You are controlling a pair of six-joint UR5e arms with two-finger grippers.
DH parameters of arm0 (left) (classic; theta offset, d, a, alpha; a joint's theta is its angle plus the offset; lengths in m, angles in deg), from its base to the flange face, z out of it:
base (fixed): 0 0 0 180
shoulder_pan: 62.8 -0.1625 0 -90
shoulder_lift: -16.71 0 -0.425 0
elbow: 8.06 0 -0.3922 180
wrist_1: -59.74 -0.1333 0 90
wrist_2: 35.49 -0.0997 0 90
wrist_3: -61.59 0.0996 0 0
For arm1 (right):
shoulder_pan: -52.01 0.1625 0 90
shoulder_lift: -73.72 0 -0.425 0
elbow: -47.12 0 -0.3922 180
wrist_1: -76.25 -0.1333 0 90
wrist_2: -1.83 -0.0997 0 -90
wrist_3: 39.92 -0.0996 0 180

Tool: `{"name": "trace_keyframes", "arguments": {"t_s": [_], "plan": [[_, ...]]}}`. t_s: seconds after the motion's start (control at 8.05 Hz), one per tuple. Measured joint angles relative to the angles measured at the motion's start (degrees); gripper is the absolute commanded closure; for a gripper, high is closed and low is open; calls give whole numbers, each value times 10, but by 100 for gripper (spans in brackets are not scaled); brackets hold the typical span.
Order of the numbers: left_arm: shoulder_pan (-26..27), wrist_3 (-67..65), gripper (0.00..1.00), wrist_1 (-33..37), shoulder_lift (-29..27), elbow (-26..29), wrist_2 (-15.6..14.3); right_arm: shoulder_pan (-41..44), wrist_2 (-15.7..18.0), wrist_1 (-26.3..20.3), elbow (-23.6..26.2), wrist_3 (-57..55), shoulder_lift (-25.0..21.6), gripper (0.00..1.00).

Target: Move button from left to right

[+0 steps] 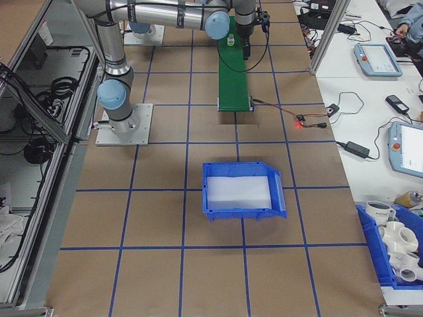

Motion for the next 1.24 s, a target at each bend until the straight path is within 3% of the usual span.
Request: {"name": "trace_keyframes", "arguments": {"t_s": [0.37,0.62,1.24], "plan": [[0,2,0,-2,-1,-1,0,54,-12,72,0,-14,59,0],[0,2,0,-2,-1,-1,-1,77,-43,108,1,-37,94,0],[-1,-2,0,-12,-1,-3,1,102,-76,121,19,-84,140,0]]}}
